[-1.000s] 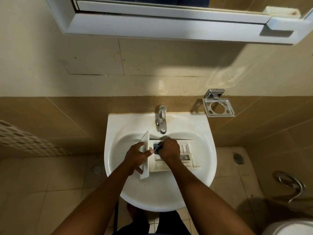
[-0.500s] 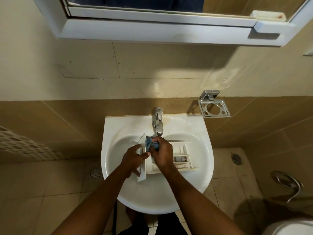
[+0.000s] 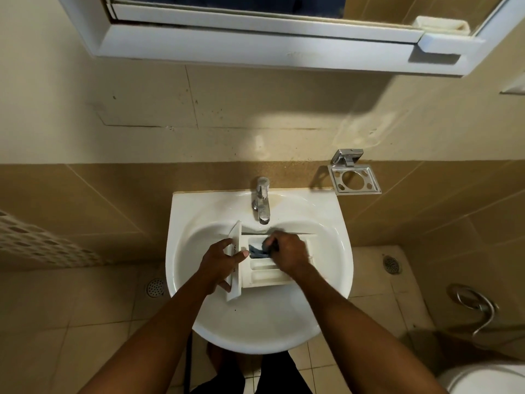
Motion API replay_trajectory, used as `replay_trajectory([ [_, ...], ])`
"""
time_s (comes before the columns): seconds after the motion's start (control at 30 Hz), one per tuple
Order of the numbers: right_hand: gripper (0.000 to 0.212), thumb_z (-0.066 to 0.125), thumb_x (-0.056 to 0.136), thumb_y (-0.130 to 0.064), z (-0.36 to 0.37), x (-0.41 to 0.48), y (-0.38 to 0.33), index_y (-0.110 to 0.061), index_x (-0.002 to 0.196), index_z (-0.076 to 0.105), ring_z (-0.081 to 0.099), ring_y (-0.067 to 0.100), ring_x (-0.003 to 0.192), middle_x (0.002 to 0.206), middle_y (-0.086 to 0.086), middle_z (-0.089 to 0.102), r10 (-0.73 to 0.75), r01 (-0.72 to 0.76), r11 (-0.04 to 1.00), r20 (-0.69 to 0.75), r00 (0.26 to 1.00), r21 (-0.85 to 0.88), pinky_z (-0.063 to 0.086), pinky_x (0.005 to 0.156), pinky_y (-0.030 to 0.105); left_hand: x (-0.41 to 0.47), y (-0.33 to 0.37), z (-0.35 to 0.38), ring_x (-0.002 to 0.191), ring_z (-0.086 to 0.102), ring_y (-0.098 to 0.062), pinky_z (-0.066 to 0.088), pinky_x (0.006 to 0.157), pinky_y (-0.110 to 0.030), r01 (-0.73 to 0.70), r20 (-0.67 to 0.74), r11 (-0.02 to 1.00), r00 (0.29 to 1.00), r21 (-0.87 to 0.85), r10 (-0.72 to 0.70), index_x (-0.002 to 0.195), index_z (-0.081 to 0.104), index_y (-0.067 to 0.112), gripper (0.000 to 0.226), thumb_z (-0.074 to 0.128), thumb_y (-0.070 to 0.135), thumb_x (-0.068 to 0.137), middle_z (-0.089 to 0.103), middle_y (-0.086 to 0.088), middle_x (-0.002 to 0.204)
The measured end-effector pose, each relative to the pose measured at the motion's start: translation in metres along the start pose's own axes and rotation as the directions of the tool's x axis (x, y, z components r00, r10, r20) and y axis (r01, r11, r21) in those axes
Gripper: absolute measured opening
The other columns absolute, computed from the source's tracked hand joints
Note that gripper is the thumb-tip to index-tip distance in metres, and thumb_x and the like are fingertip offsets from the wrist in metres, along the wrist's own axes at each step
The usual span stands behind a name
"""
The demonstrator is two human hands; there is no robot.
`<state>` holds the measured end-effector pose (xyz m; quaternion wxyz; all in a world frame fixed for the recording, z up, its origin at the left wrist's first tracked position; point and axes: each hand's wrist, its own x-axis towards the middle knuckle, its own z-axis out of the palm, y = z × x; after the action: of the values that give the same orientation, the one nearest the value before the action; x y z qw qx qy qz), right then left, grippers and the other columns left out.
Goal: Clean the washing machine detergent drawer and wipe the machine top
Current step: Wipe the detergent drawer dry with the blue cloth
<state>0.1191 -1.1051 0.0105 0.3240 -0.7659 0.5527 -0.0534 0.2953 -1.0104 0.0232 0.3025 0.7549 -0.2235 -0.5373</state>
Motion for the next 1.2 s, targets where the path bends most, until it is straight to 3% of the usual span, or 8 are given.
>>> replay_trajectory([
  [0.13, 0.022, 0.071, 0.082, -0.004, 0.033, -0.004, -0.029, -0.02, 0.096, 0.069, 0.072, 0.018, 0.086, 0.097, -0.007, 0.074, -0.038, 0.031, 0.976, 0.03, 0.999, 0.216, 0.057, 0.082, 0.03, 0.001, 0.0, 0.001, 0.102, 0.062, -0.029, 0.059, 0.047, -0.045, 0.013, -0.014, 1.0, 1.0, -0.01, -0.013, 0.149, 0.045, 0.03, 0.077, 0.081, 0.045, 0.083, 0.053, -0.008, 0.139],
  [0.33, 0.017, 0.069, 0.088, -0.008, 0.018, -0.001, -0.01, -0.024, 0.091, 0.064, 0.068, 0.023, 0.1, 0.104, 0.002, 0.073, -0.033, 0.007, 0.974, 0.11, 0.993, 0.228, 0.053, 0.087, 0.031, -0.002, 0.0, 0.001, 0.095, 0.061, -0.024, 0.059, 0.047, -0.047, -0.005, -0.029, 1.0, 1.0, -0.018, 0.004, 0.147, 0.048, 0.029, 0.075, 0.082, 0.045, 0.082, 0.051, -0.004, 0.137],
  [0.43, 0.008, 0.066, 0.09, -0.019, -0.009, 0.007, -0.001, -0.024, 0.095, 0.062, 0.065, 0.022, 0.095, 0.102, -0.001, 0.072, -0.098, 0.088, 0.993, 0.143, 0.985, 0.077, 0.049, 0.082, 0.032, -0.002, 0.0, 0.0, 0.095, 0.061, -0.023, 0.061, 0.049, -0.05, 0.006, -0.03, 1.0, 1.0, -0.021, -0.007, 0.149, 0.046, 0.027, 0.078, 0.082, 0.045, 0.082, 0.051, -0.006, 0.139],
  [0.57, 0.038, 0.064, 0.083, -0.045, -0.036, 0.01, 0.024, -0.023, 0.114, 0.07, 0.066, 0.024, 0.105, 0.112, 0.001, 0.073, 0.007, 0.042, 0.984, 0.276, 0.961, -0.171, 0.051, 0.092, 0.03, -0.002, -0.001, -0.001, 0.091, 0.061, -0.019, 0.06, 0.049, -0.05, 0.013, -0.032, 0.999, 0.999, -0.03, -0.014, 0.15, 0.044, 0.021, 0.082, 0.083, 0.045, 0.082, 0.052, -0.007, 0.137],
  [0.7, 0.068, 0.043, 0.069, -0.073, -0.018, 0.003, 0.025, -0.028, 0.11, 0.072, 0.066, 0.026, 0.107, 0.113, -0.001, 0.073, 0.086, -0.054, 0.987, 0.221, 0.971, -0.149, 0.053, 0.095, 0.037, -0.002, -0.001, -0.002, 0.088, 0.061, -0.015, 0.06, 0.049, -0.049, 0.014, -0.024, 1.0, 1.0, -0.025, -0.015, 0.148, 0.047, 0.02, 0.08, 0.083, 0.045, 0.082, 0.052, -0.001, 0.122],
  [0.87, 0.023, 0.063, 0.087, -0.037, 0.021, 0.002, -0.003, -0.021, 0.098, 0.074, 0.067, 0.024, 0.099, 0.103, 0.0, 0.074, -0.048, 0.056, 0.997, 0.151, 0.987, -0.047, 0.051, 0.081, 0.03, -0.002, 0.001, -0.001, 0.09, 0.062, -0.017, 0.06, 0.048, -0.048, 0.019, -0.027, 1.0, 0.999, -0.004, -0.019, 0.145, 0.049, 0.022, 0.076, 0.083, 0.046, 0.082, 0.056, -0.003, 0.116],
  [1.03, 0.014, 0.066, 0.083, -0.016, 0.014, 0.004, 0.004, -0.017, 0.092, 0.077, 0.069, 0.016, 0.089, 0.097, -0.003, 0.076, -0.196, 0.192, 0.981, 0.165, 0.967, 0.036, 0.054, 0.078, 0.028, 0.0, 0.001, 0.0, 0.09, 0.062, -0.019, 0.059, 0.046, -0.044, 0.017, -0.024, 1.0, 1.0, -0.002, -0.017, 0.144, 0.05, 0.022, 0.075, 0.083, 0.045, 0.081, 0.056, -0.008, 0.126],
  [1.2, 0.022, 0.06, 0.089, -0.029, -0.018, 0.014, 0.04, -0.026, 0.105, 0.076, 0.067, 0.027, 0.106, 0.111, 0.0, 0.075, 0.029, 0.031, 0.936, 0.166, 0.986, -0.351, 0.055, 0.089, 0.035, 0.001, -0.003, -0.002, 0.093, 0.064, -0.022, 0.06, 0.049, -0.05, 0.018, -0.016, 0.999, 1.0, -0.029, -0.019, 0.143, 0.051, 0.023, 0.076, 0.084, 0.047, 0.08, 0.059, -0.01, 0.121],
])
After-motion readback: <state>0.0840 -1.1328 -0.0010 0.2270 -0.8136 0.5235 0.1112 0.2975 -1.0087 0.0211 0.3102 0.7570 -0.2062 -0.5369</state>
